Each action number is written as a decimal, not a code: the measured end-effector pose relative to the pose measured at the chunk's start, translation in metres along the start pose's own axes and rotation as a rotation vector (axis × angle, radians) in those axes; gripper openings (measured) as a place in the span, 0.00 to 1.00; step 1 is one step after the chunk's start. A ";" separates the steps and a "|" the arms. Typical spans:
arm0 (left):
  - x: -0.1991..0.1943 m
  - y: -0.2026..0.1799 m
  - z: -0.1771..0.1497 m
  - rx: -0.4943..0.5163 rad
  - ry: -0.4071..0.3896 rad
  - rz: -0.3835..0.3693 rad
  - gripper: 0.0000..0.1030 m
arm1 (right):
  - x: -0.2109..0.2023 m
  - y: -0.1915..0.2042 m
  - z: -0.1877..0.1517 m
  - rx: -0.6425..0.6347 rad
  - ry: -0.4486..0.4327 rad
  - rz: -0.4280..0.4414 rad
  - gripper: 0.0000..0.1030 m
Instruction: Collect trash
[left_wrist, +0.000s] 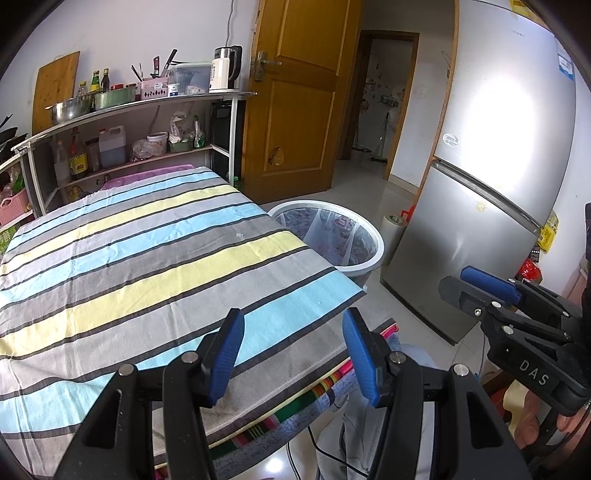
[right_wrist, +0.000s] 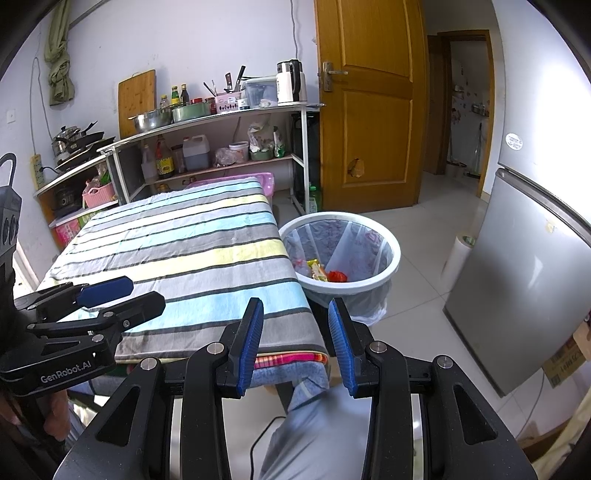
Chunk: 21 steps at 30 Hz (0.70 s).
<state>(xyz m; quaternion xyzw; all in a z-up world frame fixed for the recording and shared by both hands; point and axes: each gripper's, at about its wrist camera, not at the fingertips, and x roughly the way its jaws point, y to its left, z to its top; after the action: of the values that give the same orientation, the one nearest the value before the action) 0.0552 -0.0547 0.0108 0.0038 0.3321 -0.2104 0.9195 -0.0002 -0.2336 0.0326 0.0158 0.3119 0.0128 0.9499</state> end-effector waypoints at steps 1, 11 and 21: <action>0.000 0.000 0.000 0.002 -0.002 0.001 0.56 | 0.000 0.000 0.000 0.001 0.001 0.001 0.37; 0.000 -0.003 -0.001 0.009 -0.006 0.012 0.56 | 0.001 0.000 0.001 0.001 0.001 -0.002 0.37; 0.000 -0.006 -0.002 0.012 0.002 -0.005 0.56 | 0.000 -0.001 -0.001 0.006 0.004 -0.003 0.37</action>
<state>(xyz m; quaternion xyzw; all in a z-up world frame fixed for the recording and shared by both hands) 0.0520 -0.0595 0.0100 0.0090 0.3319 -0.2147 0.9185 -0.0006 -0.2344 0.0314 0.0183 0.3138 0.0105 0.9493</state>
